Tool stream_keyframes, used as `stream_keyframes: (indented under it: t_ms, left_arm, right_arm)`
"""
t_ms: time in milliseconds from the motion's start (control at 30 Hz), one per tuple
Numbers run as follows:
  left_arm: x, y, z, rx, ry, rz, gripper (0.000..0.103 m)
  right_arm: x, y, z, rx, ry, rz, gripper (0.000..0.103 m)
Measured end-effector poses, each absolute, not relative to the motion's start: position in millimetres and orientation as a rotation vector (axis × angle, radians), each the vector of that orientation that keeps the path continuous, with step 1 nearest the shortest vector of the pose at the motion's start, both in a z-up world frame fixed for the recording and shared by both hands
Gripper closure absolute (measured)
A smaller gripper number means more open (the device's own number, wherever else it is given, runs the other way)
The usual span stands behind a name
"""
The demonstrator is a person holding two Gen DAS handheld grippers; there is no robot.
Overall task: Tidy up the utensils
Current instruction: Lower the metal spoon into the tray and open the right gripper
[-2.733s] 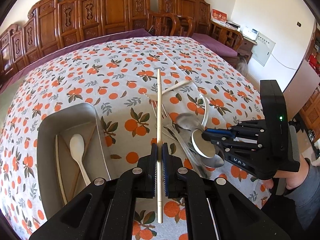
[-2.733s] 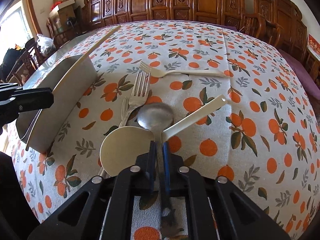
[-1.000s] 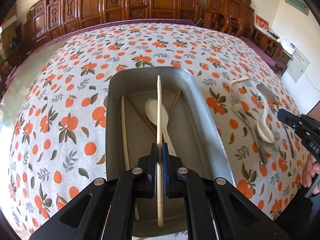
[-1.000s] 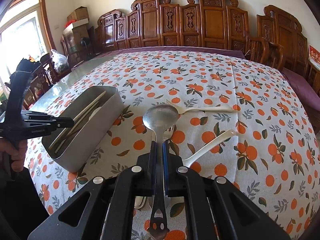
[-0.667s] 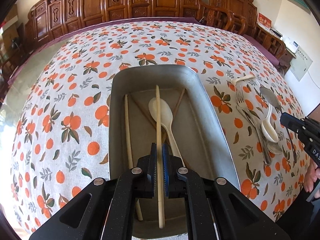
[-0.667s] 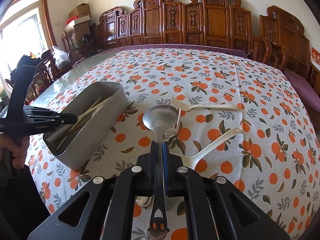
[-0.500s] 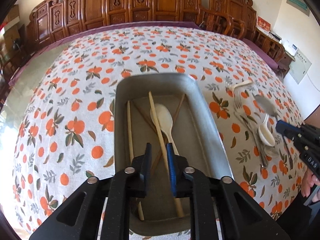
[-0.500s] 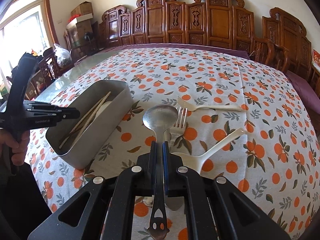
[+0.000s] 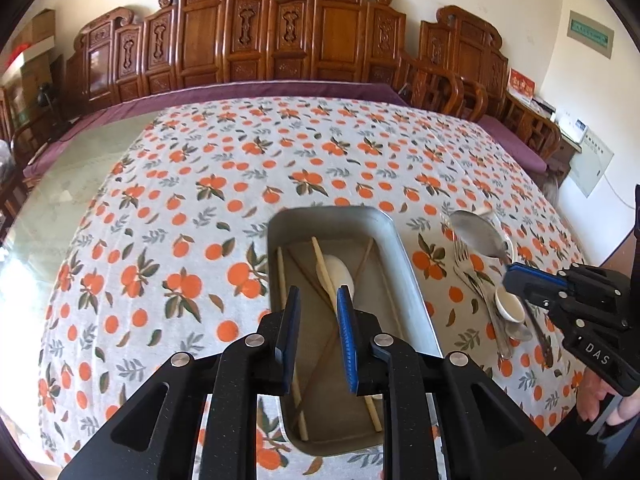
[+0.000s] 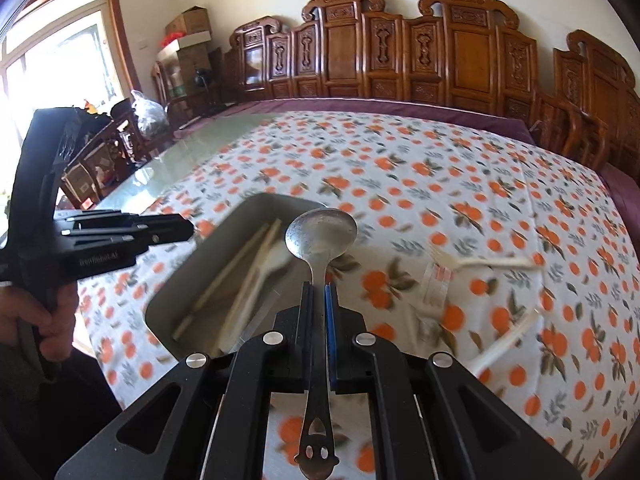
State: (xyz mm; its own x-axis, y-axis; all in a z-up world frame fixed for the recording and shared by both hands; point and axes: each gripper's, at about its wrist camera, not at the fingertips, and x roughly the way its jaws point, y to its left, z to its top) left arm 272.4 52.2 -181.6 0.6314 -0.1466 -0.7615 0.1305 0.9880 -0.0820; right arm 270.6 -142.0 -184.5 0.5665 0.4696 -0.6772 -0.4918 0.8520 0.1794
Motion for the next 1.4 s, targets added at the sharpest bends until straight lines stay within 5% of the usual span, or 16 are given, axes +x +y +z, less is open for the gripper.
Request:
stream_keyframes:
  t_ms: [800,1400]
  left_arm:
    - [272.3,92.4,-177.0,-0.057,0.853,-0.094,0.086]
    - [272.8,91.8,-179.3,-0.054,0.856,-0.095,0.086]
  right_arm:
    - [317.7,-35.2,-226.5,-0.069,0.92,0.572,0.096]
    - [320.0,-44.0,-225.7,-0.014,0.947,0.616,0.094]
